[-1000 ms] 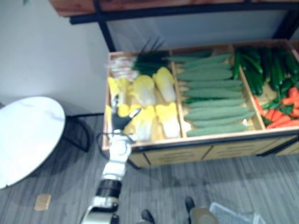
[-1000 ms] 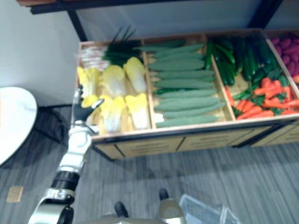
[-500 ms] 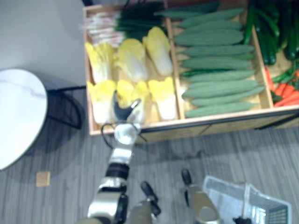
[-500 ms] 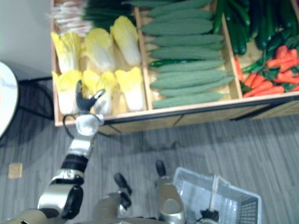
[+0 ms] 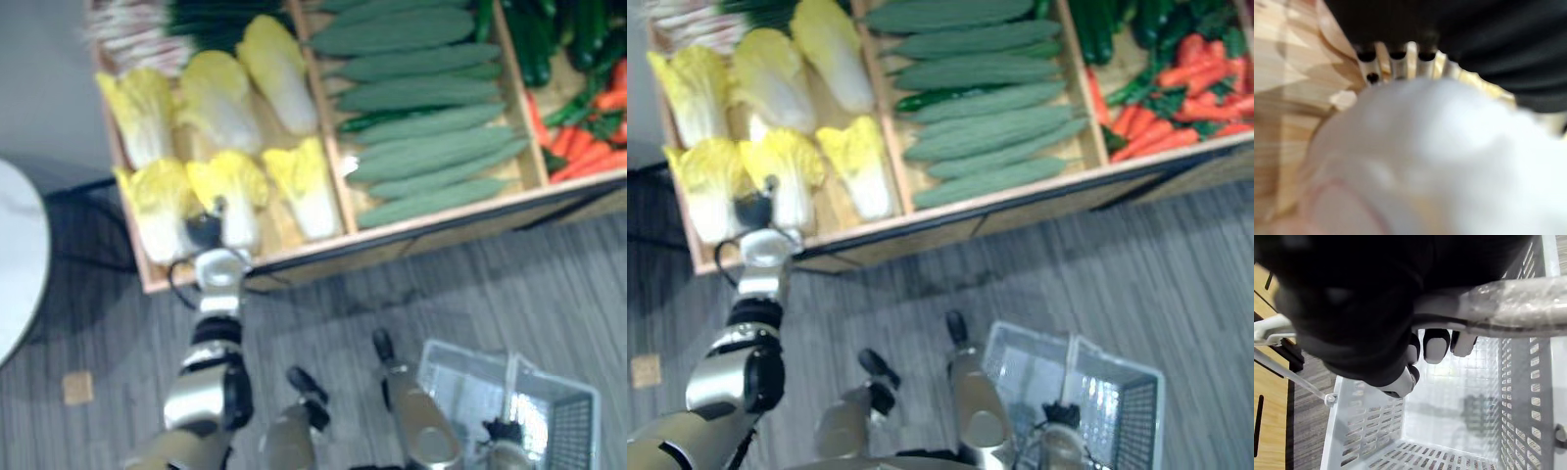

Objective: Pick vegetable in the basket

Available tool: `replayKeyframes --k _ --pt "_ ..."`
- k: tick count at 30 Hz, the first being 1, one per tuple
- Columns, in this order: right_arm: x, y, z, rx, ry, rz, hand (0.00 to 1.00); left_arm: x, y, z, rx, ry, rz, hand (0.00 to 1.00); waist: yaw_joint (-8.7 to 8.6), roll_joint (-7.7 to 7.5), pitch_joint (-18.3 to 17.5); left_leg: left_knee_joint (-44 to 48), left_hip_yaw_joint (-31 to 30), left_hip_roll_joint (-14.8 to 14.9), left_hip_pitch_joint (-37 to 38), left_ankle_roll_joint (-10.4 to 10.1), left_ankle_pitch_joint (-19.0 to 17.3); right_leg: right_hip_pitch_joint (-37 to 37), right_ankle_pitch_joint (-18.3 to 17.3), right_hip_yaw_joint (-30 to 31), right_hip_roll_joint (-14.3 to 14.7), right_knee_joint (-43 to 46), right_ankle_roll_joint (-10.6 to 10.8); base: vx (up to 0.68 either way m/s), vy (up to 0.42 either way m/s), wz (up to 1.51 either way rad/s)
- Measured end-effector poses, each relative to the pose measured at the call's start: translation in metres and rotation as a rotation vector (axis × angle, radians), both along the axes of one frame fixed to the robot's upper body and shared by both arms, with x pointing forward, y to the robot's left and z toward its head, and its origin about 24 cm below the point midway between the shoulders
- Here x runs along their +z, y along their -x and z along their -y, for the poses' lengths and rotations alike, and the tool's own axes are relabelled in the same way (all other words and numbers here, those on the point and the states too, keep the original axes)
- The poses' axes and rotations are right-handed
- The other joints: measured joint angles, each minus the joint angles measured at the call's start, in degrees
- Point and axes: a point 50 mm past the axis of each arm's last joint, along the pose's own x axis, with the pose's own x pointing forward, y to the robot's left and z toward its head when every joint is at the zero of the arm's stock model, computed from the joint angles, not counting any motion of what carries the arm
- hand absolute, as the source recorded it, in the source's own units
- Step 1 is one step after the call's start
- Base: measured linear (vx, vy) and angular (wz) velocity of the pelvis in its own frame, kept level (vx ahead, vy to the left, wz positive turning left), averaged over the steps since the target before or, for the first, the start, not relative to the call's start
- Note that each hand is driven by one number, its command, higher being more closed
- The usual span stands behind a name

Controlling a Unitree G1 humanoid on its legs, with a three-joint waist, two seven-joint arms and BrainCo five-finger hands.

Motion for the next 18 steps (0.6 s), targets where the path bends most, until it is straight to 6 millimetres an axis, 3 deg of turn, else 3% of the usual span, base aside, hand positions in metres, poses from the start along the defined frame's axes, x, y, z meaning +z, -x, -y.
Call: replayKeyframes --k 3,4,5,7,8,9,11,12,14,16,18 --pt "0.004 -0.012 -0.006 0.035 -0.023 0.042 1.0 0.014 -0.009 0.007 -0.048 0.002 0.03 1.0 -0.06 -1.0 0.4 4.0 0.3 2.0 1.1 -0.4 -2.4 1.9 1.4 1.7 1.3 -1.0 -0.4 0.08 -0.037 -0.38" --pt "0.006 -0.018 -0.009 0.058 -0.021 0.052 1.0 0.019 -0.013 0.015 -0.084 0.012 0.048 1.0 0.01 -1.7 0.6 6.9 -2.5 2.7 1.1 -0.3 -3.8 2.9 1.4 2.4 1.8 -0.8 -0.4 0.03 -0.029 -0.25" --pt "0.007 -0.021 -0.011 0.074 -0.02 0.057 1.0 0.022 -0.014 0.017 -0.092 0.016 0.06 1.0 0.01 -2.21 0.5 8.4 -6.1 2.9 0.6 0.3 -4.5 3.2 1.4 2.9 2.0 -0.6 -0.4 0.03 -0.029 -0.4" --pt "0.014 -0.033 -0.013 0.121 -0.001 0.098 1.0 0.033 -0.014 0.018 -0.085 0.03 0.121 1.0 0.61 -3.27 0.2 12.4 -21.5 2.1 -0.6 -0.2 -6.8 3.9 1.4 4.9 2.6 0.2 -0.4 0.0 0.035 -0.57" --pt "0.02 -0.038 -0.008 0.132 0.017 0.124 1.0 0.046 -0.012 0.024 -0.106 -0.004 0.181 1.0 1.37 -3.23 0.2 12.8 -29.1 1.1 -0.1 -1.3 -8.6 4.3 1.3 6.0 3.2 0.4 -0.1 -0.04 0.151 -0.55" --pt "0.026 -0.042 -0.005 0.145 0.036 0.151 1.0 0.061 -0.009 0.034 -0.14 -0.064 0.252 1.0 1.38 -3.22 0.1 12.5 -32.4 0.6 0.7 -2.6 -10.2 4.7 1.2 6.4 3.2 0.4 0.6 -0.05 0.18 -0.35" --pt "0.031 -0.042 -0.002 0.153 0.055 0.173 1.0 0.075 -0.003 0.053 -0.197 -0.128 0.33 1.0 1.32 -3.26 -1.4 10.4 -32.3 0.1 1.7 -3.2 -12.1 4.7 1.2 6.2 3.0 0.3 1.2 -0.06 0.156 -0.06" --pt "0.034 -0.041 -0.008 0.18 0.059 0.192 1.0 0.08 0.008 0.065 -0.223 -0.186 0.386 1.0 1.56 -4.99 -3.2 8.3 -31.0 -1.5 3.3 -2.7 -12.1 4.9 1.5 7.1 2.2 -0.1 1.7 -0.05 0.154 -0.19" --pt "0.038 -0.037 -0.011 0.194 0.069 0.213 1.0 0.075 0.021 0.064 -0.191 -0.219 0.408 1.0 1.53 -5.7 -5.6 6.9 -29.3 -2.8 5.2 -2.5 -12.0 5.6 2.0 8.9 1.2 -1.2 2.4 -0.02 0.132 -0.4" --pt "0.04 -0.03 -0.01 0.212 0.098 0.229 1.0 0.078 0.038 0.065 -0.114 -0.301 0.457 1.0 1.46 -5.44 -7.5 6.1 -28.1 -4.3 7.3 -2.3 -12.0 6.9 2.5 9.3 -0.2 -1.9 3.2 -0.01 0.15 -0.42" --pt "0.039 -0.026 -0.013 0.216 0.096 0.232 1.0 0.091 0.062 0.064 -0.039 -0.411 0.547 1.0 1.47 -4.96 -8.4 6.9 -26.4 -4.4 7.8 -1.2 -12.3 6.3 4.0 2.0 -1.9 -2.0 1.7 -0.05 0.067 -0.36"
